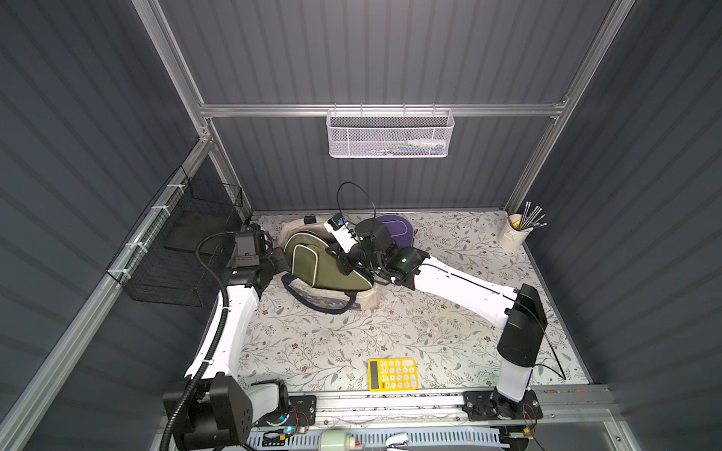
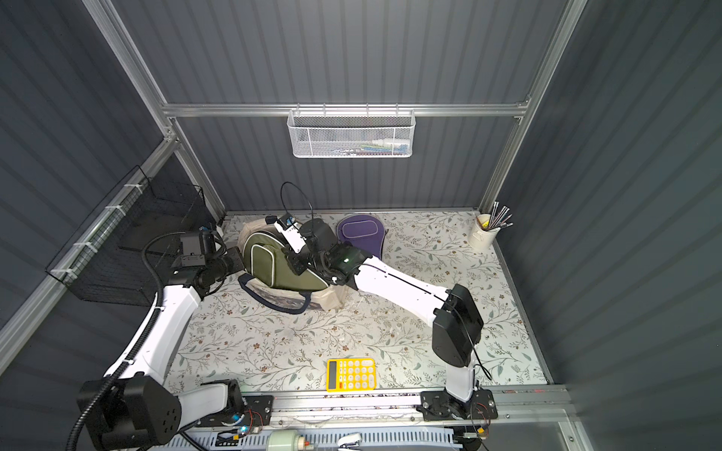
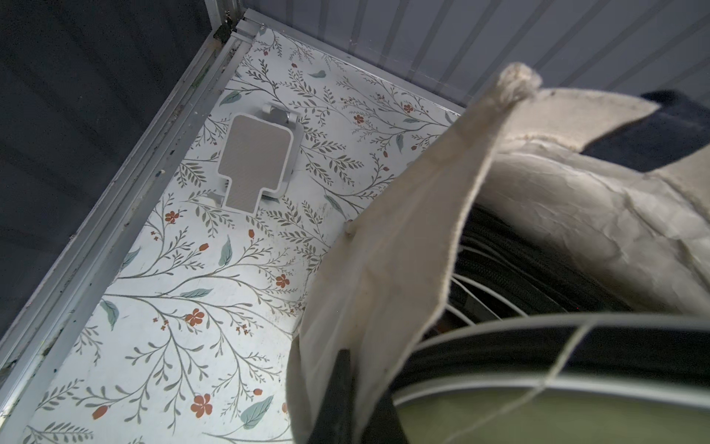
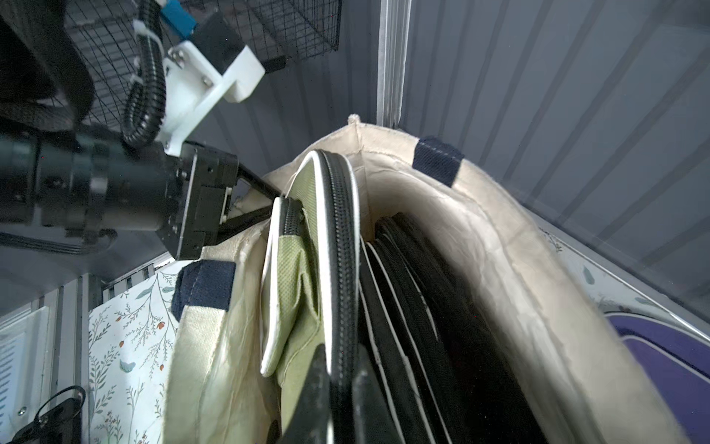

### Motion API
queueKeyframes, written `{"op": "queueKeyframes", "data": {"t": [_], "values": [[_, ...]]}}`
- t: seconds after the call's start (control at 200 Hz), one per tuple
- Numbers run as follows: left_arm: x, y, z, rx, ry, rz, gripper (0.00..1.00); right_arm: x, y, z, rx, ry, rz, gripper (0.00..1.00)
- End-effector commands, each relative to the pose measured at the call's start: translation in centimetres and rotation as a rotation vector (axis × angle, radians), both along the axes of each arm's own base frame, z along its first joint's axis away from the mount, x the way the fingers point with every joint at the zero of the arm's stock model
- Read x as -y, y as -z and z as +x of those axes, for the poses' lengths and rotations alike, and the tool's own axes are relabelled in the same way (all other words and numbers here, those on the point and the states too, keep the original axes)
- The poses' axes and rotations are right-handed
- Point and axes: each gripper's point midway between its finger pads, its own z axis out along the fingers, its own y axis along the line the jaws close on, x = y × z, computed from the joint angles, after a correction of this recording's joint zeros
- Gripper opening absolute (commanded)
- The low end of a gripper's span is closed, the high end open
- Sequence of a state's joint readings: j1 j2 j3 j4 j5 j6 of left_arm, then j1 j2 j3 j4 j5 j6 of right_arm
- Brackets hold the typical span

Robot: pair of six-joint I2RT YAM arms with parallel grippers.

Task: Remove the ping pong set from the canvas bag
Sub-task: Pick up the ping pong set from the canvas bag.

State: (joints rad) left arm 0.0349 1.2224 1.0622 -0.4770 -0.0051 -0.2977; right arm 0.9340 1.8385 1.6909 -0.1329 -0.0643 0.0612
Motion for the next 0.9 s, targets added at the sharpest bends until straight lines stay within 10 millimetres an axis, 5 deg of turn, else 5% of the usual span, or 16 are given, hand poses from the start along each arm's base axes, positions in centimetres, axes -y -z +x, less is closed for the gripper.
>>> {"op": "queueKeyframes", "data": {"t": [0.0, 0.625, 0.895], "values": [[-0.2, 1.5, -0.6, -0.061, -0.009, -0.014, 0.00, 1.5, -3.8, 0.6, 0.001, 0.033, 0.100, 0.00], [-0.1, 1.6, -0.5, -0.064, 0.002, -0.021, 0.00, 4.8, -14.6, 0.8, 0.092, 0.087, 0.278, 0.00], [0.1, 1.6, -0.3, -0.061, 0.010, -0.028, 0.00, 8.8, -18.9, 1.2, 0.149, 0.172, 0.330, 0.00]]}}
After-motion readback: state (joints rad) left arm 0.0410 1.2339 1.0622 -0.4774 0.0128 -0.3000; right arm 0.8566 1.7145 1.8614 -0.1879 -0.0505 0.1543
